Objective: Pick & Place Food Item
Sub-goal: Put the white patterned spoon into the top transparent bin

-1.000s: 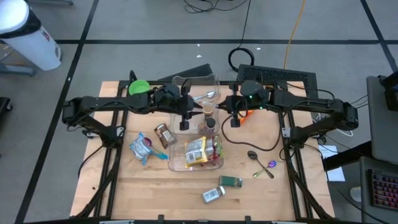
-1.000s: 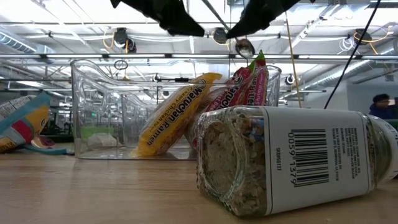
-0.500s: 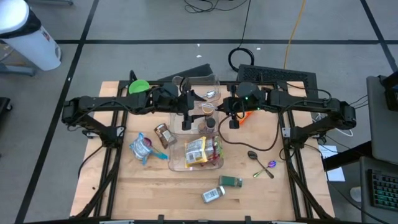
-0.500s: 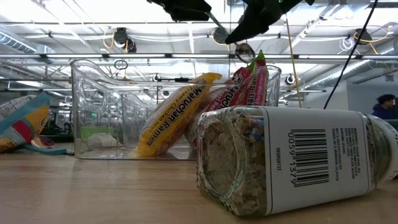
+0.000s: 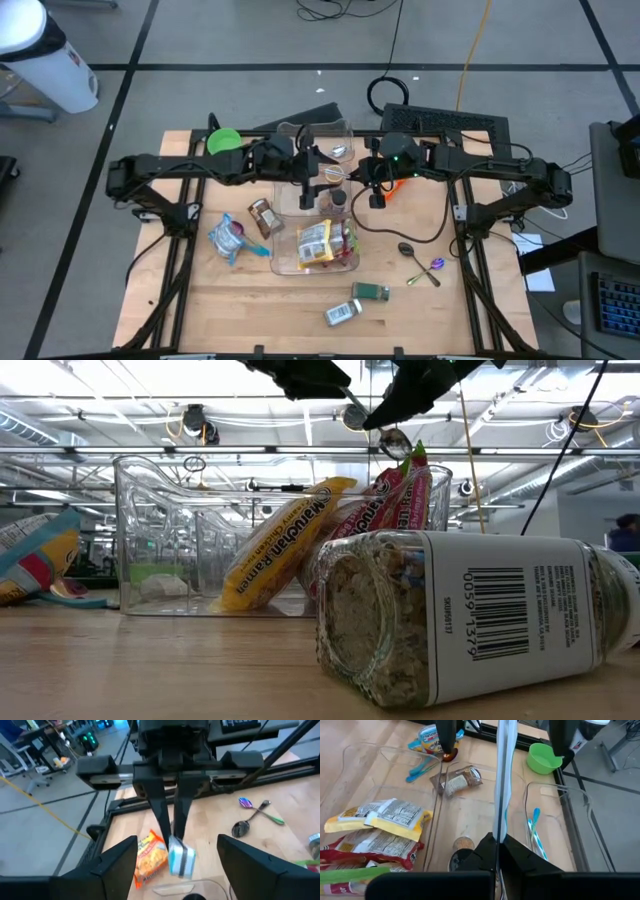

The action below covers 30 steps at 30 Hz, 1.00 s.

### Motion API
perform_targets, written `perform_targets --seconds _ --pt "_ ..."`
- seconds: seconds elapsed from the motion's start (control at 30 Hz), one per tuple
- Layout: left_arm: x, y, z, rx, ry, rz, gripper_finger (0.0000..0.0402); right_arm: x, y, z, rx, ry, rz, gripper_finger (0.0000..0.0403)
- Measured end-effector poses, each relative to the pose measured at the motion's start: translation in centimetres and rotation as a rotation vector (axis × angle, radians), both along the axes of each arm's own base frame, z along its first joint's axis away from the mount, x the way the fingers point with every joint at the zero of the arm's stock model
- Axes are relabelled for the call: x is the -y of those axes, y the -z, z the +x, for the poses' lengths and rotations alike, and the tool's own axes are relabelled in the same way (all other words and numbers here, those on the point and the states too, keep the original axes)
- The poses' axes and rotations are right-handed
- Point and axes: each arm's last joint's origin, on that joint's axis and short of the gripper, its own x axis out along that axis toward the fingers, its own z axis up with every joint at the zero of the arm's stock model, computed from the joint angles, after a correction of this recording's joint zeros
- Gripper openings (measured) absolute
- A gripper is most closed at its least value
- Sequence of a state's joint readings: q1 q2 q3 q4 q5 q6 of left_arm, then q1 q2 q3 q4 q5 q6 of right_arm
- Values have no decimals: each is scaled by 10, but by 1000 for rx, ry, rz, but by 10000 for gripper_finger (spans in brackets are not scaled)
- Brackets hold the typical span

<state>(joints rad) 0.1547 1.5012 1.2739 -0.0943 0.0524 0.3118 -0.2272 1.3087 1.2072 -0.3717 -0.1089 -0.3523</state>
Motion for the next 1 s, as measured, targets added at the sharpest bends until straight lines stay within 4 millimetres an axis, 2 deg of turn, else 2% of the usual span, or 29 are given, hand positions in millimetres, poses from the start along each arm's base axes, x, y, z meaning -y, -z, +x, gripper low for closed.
perform_targets --seconds 0.33,0.87,1.0 --pt "-1 -5 7 2 3 0 209 0 1 0 -7 0 1 0" --pt "-1 -1 8 -31 3 8 37 0 1 0 -7 -2 -1 0" --pt "-1 -1 8 -34 10 27 34 0 1 0 -8 -2 -1 0"
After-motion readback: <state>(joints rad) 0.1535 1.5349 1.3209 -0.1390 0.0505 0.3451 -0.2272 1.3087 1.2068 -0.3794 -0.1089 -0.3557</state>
